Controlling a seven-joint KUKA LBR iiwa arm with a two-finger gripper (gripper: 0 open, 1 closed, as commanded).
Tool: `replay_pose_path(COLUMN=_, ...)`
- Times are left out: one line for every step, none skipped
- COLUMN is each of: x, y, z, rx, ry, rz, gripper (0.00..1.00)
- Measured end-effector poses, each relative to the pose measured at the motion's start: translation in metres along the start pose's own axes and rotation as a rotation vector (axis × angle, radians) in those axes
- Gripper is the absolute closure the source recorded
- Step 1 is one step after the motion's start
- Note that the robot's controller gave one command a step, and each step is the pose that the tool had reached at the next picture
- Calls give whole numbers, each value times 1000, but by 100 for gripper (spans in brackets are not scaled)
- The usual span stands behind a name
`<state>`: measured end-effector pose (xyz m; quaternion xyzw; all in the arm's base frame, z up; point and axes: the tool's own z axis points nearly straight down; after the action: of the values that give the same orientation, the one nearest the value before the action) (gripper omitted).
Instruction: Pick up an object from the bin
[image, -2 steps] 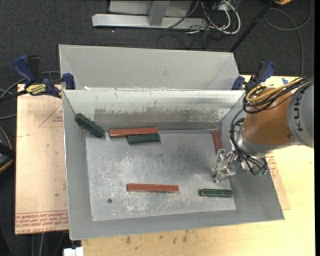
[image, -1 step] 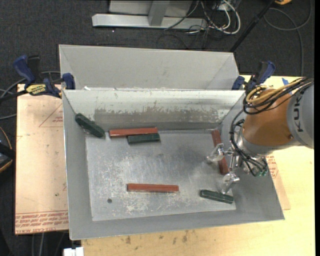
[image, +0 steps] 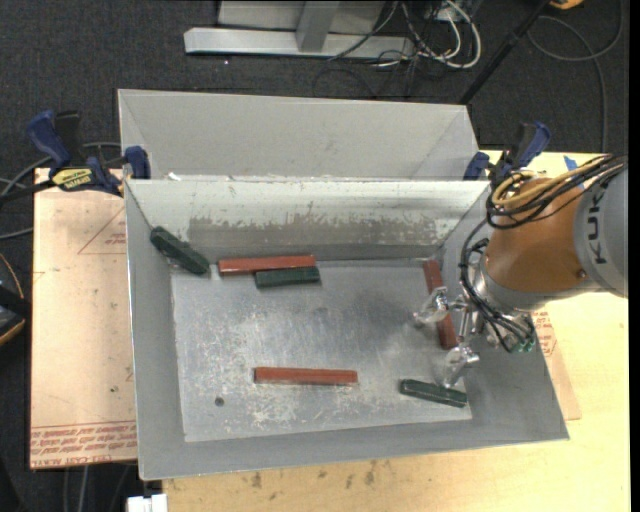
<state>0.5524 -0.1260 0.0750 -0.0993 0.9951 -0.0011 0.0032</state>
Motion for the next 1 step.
replay_pose_path(x=21, y=4, z=-4, rx=5, ry=-12, rz=-140, gripper=0)
